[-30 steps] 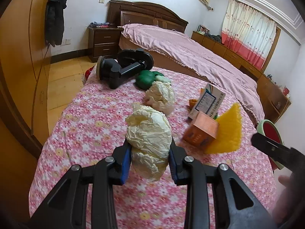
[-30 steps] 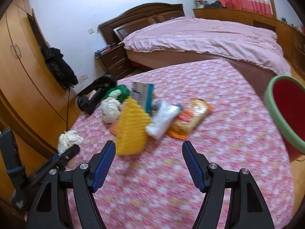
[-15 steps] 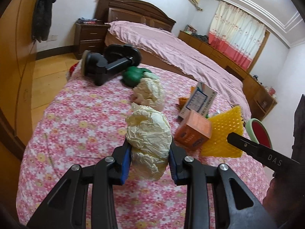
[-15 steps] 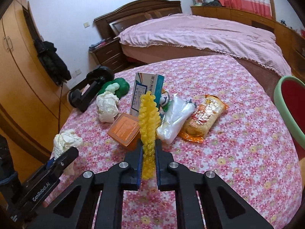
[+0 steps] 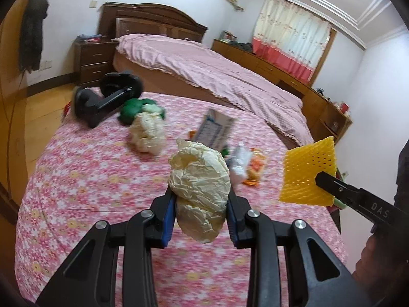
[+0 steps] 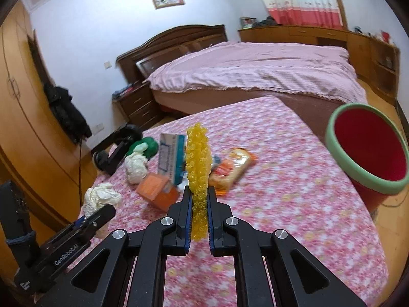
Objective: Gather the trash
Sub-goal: 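Carry the paper in the left gripper over the red bucket while the right carries the foam, then open the left gripper to drop the paper into the bucket while the right drops the foam, then reach the left gripper to the orange box and close on it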
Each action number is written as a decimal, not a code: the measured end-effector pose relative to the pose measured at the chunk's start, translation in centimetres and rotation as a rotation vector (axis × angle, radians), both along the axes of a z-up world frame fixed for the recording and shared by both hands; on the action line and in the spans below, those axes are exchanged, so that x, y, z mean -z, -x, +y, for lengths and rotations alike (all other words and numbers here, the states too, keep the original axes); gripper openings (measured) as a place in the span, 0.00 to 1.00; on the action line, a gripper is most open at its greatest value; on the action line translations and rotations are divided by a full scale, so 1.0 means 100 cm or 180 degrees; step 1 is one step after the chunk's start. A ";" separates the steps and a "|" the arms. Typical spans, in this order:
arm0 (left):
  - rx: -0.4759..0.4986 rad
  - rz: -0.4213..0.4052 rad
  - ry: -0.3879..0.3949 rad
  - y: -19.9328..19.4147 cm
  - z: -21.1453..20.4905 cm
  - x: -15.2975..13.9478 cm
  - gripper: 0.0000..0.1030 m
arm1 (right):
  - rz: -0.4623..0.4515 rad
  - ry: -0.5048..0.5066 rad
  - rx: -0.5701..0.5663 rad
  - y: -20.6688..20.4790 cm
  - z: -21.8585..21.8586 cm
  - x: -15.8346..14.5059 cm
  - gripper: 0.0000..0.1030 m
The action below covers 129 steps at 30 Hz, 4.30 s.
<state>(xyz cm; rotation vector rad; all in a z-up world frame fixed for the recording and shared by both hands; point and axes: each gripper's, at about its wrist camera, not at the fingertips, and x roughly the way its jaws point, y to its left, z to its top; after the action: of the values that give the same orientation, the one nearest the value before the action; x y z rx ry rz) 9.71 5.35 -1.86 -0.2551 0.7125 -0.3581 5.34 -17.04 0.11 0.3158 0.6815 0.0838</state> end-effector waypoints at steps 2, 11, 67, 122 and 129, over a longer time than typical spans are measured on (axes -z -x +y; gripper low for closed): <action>0.0089 -0.0024 -0.0016 0.003 -0.011 -0.007 0.33 | -0.0050 -0.0073 0.0070 0.008 -0.014 -0.003 0.10; 0.0532 -0.0084 -0.0034 0.015 -0.075 -0.040 0.33 | -0.0376 -0.0276 0.0474 0.053 -0.083 -0.024 0.09; 0.1575 0.0104 -0.0511 -0.061 -0.356 -0.005 0.48 | -0.0031 -0.0703 0.1477 0.028 -0.314 0.048 0.27; 0.0055 0.0563 -0.0757 -0.089 -0.059 0.041 0.63 | 0.0416 -0.0344 0.0373 0.003 -0.131 0.017 0.56; -0.0008 0.0515 -0.0661 -0.083 -0.052 0.043 0.56 | 0.0503 -0.0263 0.0137 -0.018 -0.104 0.023 0.56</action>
<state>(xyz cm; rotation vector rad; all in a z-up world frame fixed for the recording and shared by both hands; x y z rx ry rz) 17.99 0.18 -6.17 -0.0885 0.9019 -0.2604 7.12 -27.47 -2.19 0.4196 0.8288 0.0462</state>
